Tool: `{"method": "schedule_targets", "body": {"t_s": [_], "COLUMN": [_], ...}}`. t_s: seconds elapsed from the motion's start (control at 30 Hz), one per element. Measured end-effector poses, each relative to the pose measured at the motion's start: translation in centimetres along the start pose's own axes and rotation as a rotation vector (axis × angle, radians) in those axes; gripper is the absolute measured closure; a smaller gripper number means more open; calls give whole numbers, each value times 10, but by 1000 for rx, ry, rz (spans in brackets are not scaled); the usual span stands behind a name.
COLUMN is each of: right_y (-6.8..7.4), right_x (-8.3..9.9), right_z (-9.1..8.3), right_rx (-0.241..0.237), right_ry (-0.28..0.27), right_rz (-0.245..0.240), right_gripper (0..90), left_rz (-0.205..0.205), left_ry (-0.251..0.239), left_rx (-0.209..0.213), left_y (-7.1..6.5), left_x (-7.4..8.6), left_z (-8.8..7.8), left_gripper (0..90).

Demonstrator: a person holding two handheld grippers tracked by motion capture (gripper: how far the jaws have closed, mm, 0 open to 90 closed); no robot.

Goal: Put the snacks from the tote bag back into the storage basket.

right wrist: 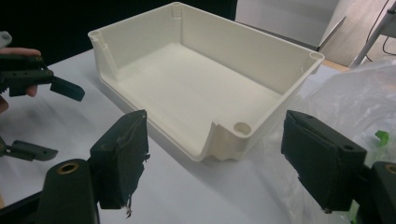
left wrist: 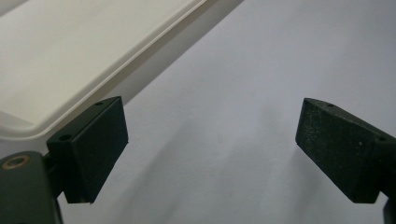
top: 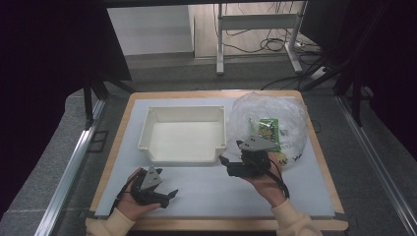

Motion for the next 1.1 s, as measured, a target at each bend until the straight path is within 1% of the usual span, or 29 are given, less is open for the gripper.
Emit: {"method": "schedule_targets", "body": {"t_s": [0.07, 0.17, 0.3, 0.37, 0.4, 0.47, 0.5, 0.6, 0.63, 0.67, 0.7, 0.83, 1.1], "right_y": [-1, -4, -11, -13, -17, -18, -22, -26, -30, -30, -34, -39, -52], "right_x": [-4, -6, -8, -9, -10, -10, -11, -12, -12, -12, -13, -14, -14], "right_z": [2, 3, 5, 5, 5, 5, 4, 3, 3, 3, 1, -1, -10], "right_rx": [-7, -8, 1, 3, 9, 10, 12, 15, 18, 18, 24, 30, 62], "right_ry": [2, 2, 5, 3, 3, 2, -1, -2, 0, 0, -3, -7, -13], "right_rz": [-1, 2, 10, 12, 12, 12, 20, 26, 33, 33, 39, 47, 66], "right_gripper": [238, 238, 238, 238, 238, 238, 239, 240, 240, 240, 241, 241, 244], "left_rz": [-4, -6, -4, -4, -4, -3, -1, -1, -3, -3, -3, -3, -3], "left_ry": [-2, -1, -2, -2, -1, -1, 1, 1, 0, 0, 1, 1, 2], "left_rx": [0, 0, 0, 0, -1, -1, -1, -1, -2, -1, -2, -1, -3], "left_y": [0, 1, 0, 0, 1, 1, 1, 1, 0, 0, 1, 1, 1], "left_x": [0, 0, 0, 0, 0, 0, 1, 1, 1, 1, 1, 1, 1], "left_z": [0, 0, 0, 0, 0, 0, 0, 0, 0, 0, 0, 0, 0], "left_gripper": [92, 92, 92, 92, 92, 92, 92, 92, 92, 92, 92, 92, 92]}}
Point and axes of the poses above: each handheld gripper's, and its own axes: z roughly forward along the jaws, x roughly out of its underside, y roughly to its left, the point moved 7 cm from there along z, roughly forward along the jaws, and after that the axes turned 11 degrees about -x, right-handed, at the moved point
